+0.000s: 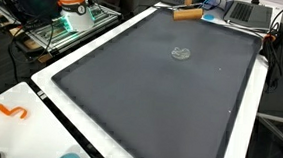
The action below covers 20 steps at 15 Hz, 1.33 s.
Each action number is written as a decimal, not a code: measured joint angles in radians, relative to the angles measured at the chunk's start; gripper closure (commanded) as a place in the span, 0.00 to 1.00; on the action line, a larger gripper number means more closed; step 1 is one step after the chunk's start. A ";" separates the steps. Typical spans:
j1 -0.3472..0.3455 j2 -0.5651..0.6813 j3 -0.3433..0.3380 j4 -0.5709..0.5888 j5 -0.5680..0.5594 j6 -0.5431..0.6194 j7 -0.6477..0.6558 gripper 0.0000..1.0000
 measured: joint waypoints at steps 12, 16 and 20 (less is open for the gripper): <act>0.091 0.165 0.037 0.201 -0.161 -0.166 0.070 0.76; 0.120 0.229 0.037 0.268 -0.217 -0.192 0.071 0.76; 0.145 0.285 0.036 0.328 -0.255 -0.211 0.069 0.76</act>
